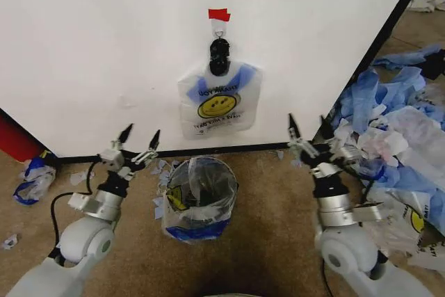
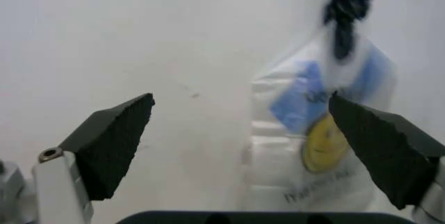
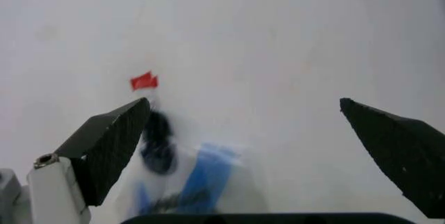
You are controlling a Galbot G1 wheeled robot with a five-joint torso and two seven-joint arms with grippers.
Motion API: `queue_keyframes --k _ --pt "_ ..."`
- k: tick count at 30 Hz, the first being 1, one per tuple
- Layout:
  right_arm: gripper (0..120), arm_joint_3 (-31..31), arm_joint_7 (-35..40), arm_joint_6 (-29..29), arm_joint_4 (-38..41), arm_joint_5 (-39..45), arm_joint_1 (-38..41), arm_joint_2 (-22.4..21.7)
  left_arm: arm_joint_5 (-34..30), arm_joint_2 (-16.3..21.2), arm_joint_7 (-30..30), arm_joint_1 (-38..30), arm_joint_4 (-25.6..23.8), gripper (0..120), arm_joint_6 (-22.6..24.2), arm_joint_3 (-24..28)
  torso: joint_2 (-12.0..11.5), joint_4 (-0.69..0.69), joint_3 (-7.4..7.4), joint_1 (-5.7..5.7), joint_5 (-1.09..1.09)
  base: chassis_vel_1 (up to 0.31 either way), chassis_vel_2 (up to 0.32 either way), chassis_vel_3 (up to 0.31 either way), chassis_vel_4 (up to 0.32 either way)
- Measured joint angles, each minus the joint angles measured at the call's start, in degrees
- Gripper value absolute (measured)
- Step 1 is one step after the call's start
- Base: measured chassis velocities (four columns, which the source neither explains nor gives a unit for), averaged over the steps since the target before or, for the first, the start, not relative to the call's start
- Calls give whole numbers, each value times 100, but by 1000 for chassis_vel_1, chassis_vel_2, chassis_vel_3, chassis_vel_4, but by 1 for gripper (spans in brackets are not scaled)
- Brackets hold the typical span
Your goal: Pick up the garbage bag from the wall and place it over the trash bin.
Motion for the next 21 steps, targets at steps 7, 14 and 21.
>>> queue_keyframes --k 7,14,21 --pt "100 980 -136 186 -24 -698 -569 513 94 -744 -9 274 -289 100 -27 -783 0 -1 0 0 -1 0 0 0 0" --pt "100 1674 -275 493 -68 -1567 -1276 1038 434 -1049 -273 630 -763 100 398 -1171 0 -2 0 0 -2 0 0 0 0" --pt "100 1854 -293 967 -459 -2125 -1958 1613 630 -1363 -564 914 -852 100 547 -971 0 -1 -1 0 -2 0 0 0 0"
